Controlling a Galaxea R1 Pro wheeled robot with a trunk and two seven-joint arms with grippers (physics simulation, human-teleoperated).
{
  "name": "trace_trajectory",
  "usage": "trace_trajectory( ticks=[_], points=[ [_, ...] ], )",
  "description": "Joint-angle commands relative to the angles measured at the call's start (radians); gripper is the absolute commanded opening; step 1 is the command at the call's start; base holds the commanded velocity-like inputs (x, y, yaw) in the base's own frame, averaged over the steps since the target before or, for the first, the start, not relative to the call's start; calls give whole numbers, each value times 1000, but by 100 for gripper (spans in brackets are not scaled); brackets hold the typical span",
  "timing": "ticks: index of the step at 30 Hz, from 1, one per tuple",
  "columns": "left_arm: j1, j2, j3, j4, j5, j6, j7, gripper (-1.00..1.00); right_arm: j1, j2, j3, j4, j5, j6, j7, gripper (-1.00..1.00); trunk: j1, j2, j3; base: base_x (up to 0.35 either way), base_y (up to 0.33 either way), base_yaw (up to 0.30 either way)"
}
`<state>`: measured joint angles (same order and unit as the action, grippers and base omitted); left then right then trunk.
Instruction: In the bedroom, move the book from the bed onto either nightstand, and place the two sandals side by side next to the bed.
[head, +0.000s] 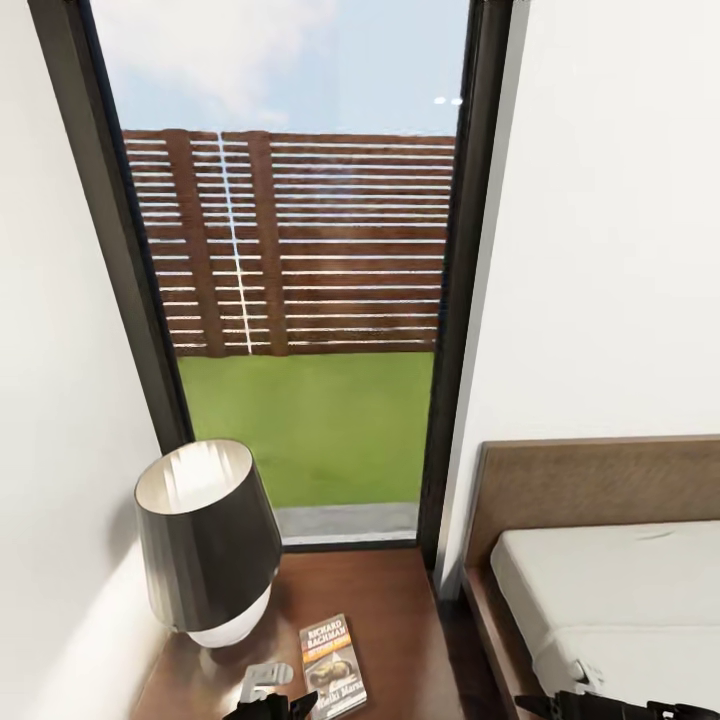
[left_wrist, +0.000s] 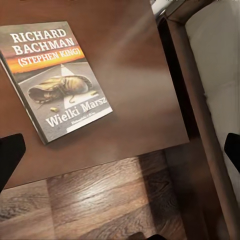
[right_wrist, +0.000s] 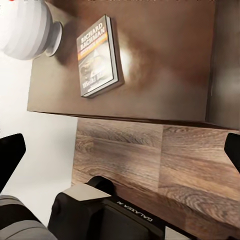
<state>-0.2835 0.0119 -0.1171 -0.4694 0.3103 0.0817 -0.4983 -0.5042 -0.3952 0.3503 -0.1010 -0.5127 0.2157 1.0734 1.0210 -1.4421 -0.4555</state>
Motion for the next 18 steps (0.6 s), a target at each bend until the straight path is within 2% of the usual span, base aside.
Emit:
trace_trajectory(
  ticks=[1, 10, 13, 15, 18],
  points=[
    [0, 1, -4, -2, 10, 9, -1, 100, 0, -1, 7, -1, -10, 10, 2, 100, -4, 7, 2, 0, 0, 0],
    [0, 2, -4, 0, 11, 8, 0, 100, 0, -1, 7, 24, -12, 6, 2, 100, -38, 70, 30, 0, 0, 0],
    [0, 4, -4, 32, 9, 8, 1, 100, 1, 5, 7, 93, -12, -38, 3, 100, -50, 91, 40, 0, 0, 0],
    [0, 5, -4, 60, 7, 8, 1, 100, 1, 19, 6, 138, -12, -78, 4, 100, -58, 105, 46, 0, 0, 0],
    [0, 6, -4, 129, 6, 7, 2, 100, 21, 84, 5, 172, -12, -145, 3, 100, -69, 126, 55, 0, 0, 0]
  ],
)
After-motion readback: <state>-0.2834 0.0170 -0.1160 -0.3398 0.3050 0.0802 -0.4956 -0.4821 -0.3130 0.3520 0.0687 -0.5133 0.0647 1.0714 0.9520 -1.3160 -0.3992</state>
